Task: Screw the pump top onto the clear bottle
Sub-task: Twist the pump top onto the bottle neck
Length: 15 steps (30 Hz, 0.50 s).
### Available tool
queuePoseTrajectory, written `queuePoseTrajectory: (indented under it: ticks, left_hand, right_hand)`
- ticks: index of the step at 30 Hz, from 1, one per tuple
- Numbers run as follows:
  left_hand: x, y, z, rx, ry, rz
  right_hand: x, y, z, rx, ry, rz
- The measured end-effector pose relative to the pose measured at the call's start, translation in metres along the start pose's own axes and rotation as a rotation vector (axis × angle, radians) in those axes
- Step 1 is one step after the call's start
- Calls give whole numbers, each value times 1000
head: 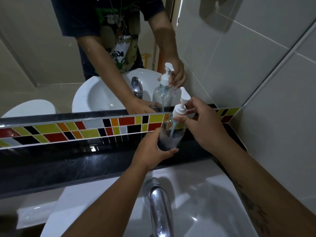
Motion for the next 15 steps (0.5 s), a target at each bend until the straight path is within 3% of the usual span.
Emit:
queuePoseTrajectory:
  ticks: [5,12,15]
  left_hand:
    - [0,2,1,11,11,26]
    - [-1,5,1,5,18,25]
    - [0,3,2,2,16,22]
  right_hand:
    - [-2,3,5,8,114,0]
    - [-6,10,-2,212,-102,57]
    - [-4,13,0,243,-112,42]
Point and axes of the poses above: each hand's wrist, its own x-axis towards the middle knuckle, its own z-axis out of the palm, y = z × x, the point moved 6 cm from there along x, towards the middle knuckle, and after that the axes turned 8 degrees about y, right-handed, at the moved point
